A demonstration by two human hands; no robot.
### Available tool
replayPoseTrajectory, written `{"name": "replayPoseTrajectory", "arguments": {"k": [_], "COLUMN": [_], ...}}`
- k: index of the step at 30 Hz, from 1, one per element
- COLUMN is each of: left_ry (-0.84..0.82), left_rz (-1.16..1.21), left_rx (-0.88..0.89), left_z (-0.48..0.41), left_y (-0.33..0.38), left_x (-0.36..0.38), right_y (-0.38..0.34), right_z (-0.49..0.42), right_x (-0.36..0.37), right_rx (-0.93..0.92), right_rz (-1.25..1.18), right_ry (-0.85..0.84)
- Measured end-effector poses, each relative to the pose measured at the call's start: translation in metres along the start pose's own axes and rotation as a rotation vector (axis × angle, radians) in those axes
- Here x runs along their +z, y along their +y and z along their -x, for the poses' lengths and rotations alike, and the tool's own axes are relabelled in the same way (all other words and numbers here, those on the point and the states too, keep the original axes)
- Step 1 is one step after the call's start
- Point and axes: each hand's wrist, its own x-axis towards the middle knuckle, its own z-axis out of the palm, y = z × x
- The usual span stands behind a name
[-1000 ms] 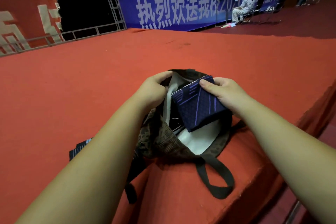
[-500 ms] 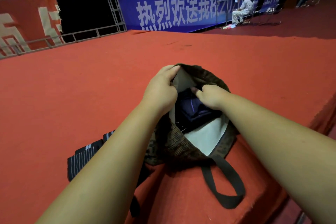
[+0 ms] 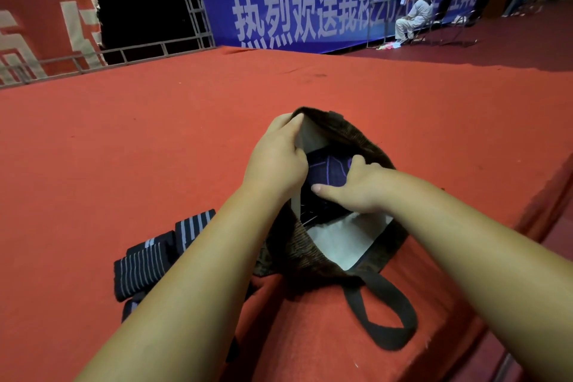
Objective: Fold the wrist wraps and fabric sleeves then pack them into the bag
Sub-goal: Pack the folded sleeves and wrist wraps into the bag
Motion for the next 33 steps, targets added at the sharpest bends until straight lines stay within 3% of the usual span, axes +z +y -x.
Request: {"name": "replayPoseTrajectory", "arguments": {"k": [8, 14, 19, 26, 29, 33], "left_ry": [-0.018, -0.118, -0.289, -0.505, -0.457, -0.300], "left_rz": [0.004, -0.054, -0.236, -0.467, -0.629, -0.762], "left_rx": [0.016, 0.072, 0.103, -0.022, -0.017, -0.031], "left_z": [0.006, 0.014, 0.028, 0.065, 0.080, 0.094], "left_y": [0.006, 0.018, 0.016, 0.027, 0.030, 0.028], "left_x": [-0.008, -0.017, -0.033, -0.049, -0.058, -0.067], "right_y": [0.003, -0.003, 0.003, 0.007, 0.007, 0.008], "right_z": [-0.033, -0.035, -0.010, 0.040, 0.052, 0.061], "right_x": [0.017, 0.020, 0.038, 0.056, 0.058, 0.060], "right_rx": [-0.066, -0.013, -0.039, -0.231, -0.234, -0.292], "right_rz": [-0.176, -0.288, -0.468, -0.458, -0.456, -0.368], "right_ry": [0.112, 0.137, 0.217, 0.374, 0.455, 0.328]}}
